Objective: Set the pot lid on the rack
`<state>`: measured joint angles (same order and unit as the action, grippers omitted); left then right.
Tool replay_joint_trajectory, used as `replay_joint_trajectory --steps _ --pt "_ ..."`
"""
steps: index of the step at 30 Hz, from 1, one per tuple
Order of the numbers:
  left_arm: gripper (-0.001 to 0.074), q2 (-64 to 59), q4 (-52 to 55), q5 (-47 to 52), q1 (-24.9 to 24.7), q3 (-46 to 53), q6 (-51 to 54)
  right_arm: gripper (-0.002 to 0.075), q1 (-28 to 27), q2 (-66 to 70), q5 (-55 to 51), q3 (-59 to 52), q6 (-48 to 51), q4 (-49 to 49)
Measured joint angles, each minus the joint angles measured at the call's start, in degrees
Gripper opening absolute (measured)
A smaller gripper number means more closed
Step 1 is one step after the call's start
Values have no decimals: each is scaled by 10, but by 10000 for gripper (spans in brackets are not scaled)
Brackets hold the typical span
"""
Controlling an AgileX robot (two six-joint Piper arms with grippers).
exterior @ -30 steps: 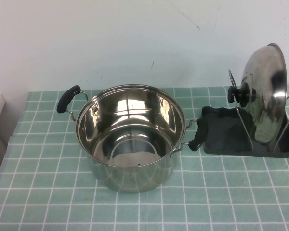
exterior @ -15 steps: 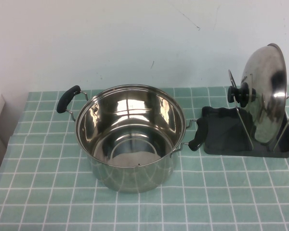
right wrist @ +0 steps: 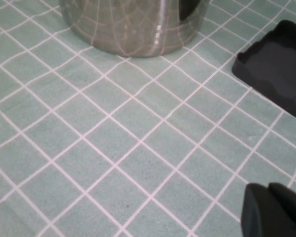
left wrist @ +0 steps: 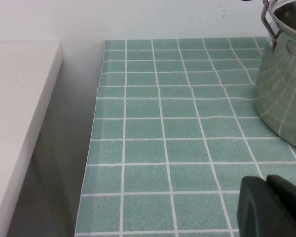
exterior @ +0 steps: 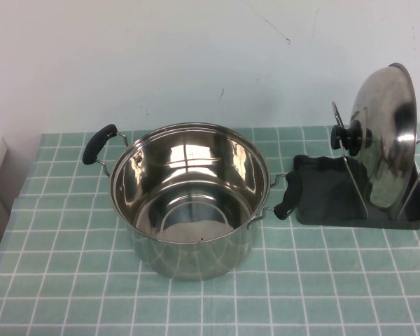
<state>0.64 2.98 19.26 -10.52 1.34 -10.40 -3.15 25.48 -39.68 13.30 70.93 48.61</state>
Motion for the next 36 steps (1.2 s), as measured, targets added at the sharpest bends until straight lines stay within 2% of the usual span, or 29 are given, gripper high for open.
replay_joint_trajectory --steps 7,11,13,15,21,24,29,36 --pt "-2 0 0 0 0 0 0 0 17 0 1 0 0 4" --pt "-2 0 0 0 0 0 0 0 34 -13 52 -6 0 10" --pt "-1 0 0 0 0 0 0 0 39 -36 86 -6 -17 -22" --pt "-2 0 0 0 0 0 0 0 39 -59 106 -6 -70 -86" --pt "-2 0 0 0 0 0 0 0 25 -155 121 -13 -405 -387" --pt "-2 0 0 1 0 0 0 0 21 -190 124 -35 -495 -462" --pt "-2 0 0 1 0 -1 0 0 15 -242 131 -98 -545 -518" --pt "-2 0 0 1 0 -1 0 0 -1 -262 173 -142 -604 -526"
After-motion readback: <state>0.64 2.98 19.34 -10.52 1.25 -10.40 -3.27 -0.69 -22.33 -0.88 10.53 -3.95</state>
